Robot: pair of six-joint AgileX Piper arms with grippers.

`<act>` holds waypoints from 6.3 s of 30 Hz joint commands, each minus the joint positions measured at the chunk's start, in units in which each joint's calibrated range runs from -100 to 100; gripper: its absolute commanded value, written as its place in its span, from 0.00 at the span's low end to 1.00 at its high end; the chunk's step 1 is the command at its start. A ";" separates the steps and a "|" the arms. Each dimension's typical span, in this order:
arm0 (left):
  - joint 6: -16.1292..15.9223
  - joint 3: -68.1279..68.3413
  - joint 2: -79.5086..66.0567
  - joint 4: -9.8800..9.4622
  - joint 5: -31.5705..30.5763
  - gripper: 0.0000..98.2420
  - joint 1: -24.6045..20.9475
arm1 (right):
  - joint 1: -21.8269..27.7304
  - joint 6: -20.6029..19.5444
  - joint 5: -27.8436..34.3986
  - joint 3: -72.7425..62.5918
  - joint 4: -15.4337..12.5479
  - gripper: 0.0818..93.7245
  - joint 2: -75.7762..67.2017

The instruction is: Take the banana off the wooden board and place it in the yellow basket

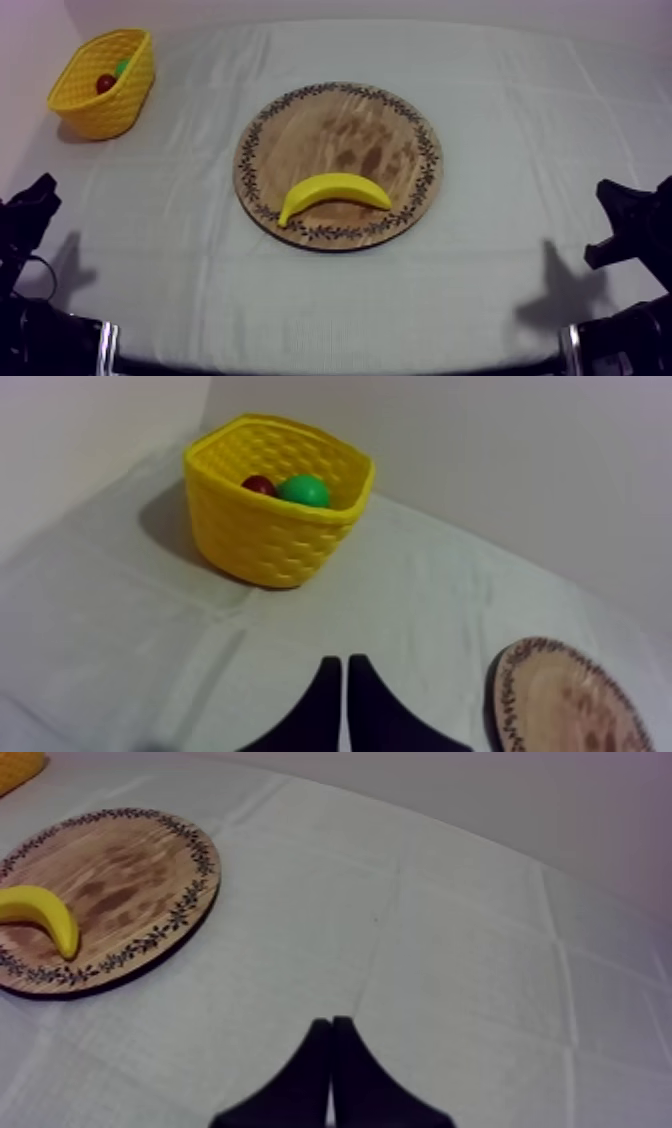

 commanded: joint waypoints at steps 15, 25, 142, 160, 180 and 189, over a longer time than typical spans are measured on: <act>-0.01 0.04 3.05 -0.35 -2.08 0.00 0.06 | 0.00 0.05 0.02 -0.03 0.00 0.00 0.03; -6.65 -15.85 20.02 2.62 -1.99 0.00 3.16 | 0.00 0.05 0.02 -0.03 0.00 0.00 0.03; -30.74 -107.57 142.60 6.15 47.41 0.66 38.39 | 0.00 0.05 0.02 -0.03 0.00 0.00 0.03; -25.61 -105.11 135.87 3.07 47.78 0.11 38.14 | 0.00 0.05 0.02 -0.03 0.00 0.00 0.03; -20.28 -93.30 103.29 -0.34 50.64 0.10 24.58 | 0.00 0.05 0.02 -0.03 0.00 0.00 0.03; -22.58 -93.81 99.00 -0.17 51.53 0.10 14.07 | 0.00 0.05 0.02 -0.03 0.00 0.00 0.03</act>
